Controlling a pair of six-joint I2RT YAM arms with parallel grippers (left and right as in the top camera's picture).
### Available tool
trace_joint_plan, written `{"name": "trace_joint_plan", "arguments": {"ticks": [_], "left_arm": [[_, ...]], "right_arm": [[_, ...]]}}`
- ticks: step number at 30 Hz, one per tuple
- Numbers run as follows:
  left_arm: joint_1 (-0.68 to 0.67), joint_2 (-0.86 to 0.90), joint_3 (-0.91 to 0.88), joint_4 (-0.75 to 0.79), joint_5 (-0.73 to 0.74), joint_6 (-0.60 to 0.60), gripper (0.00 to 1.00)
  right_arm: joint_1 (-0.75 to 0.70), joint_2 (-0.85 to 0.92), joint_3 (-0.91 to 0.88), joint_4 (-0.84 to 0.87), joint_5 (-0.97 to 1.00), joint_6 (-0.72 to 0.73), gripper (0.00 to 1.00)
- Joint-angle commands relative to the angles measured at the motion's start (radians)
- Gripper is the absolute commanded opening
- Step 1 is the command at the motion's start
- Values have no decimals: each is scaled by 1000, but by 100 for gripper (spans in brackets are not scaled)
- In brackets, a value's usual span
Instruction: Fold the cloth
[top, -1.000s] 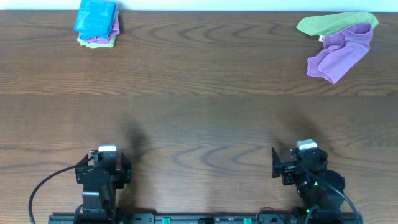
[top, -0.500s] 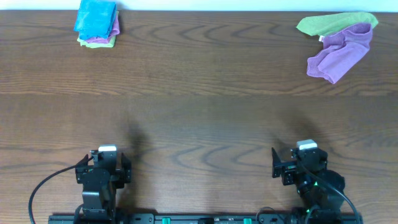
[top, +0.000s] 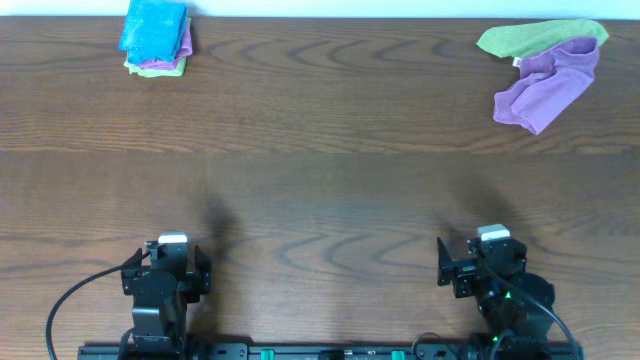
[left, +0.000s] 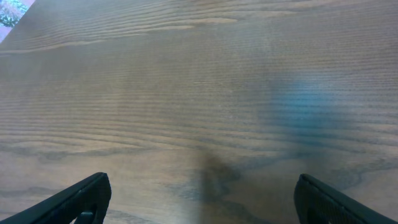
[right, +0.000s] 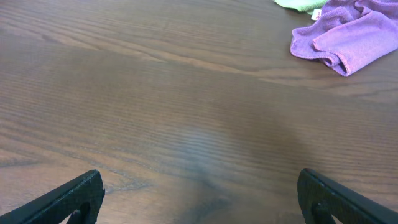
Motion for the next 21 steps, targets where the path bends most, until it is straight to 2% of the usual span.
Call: {"name": "trace_joint_plan", "arguments": {"ticks": [1,12,14,19,21], "left_arm": [[7,-6,-8,-3,-18,6,95],[7,-6,-8,-3,-18,6,95],[7,-6,-8,-3,-18,6,95],[7,-6,-8,-3,-18,6,95],[7,-6,-8,-3,-18,6,95]], "right_arm": [[-7,-9,-5,-1,10,-8,99],[-7,-9,-5,14,-12,-1,99],[-7,-9,-5,52,-16,78,99],[-7,-9,-5,187,5,381,99],[-7,-9,-5,214,50,435,99]]}}
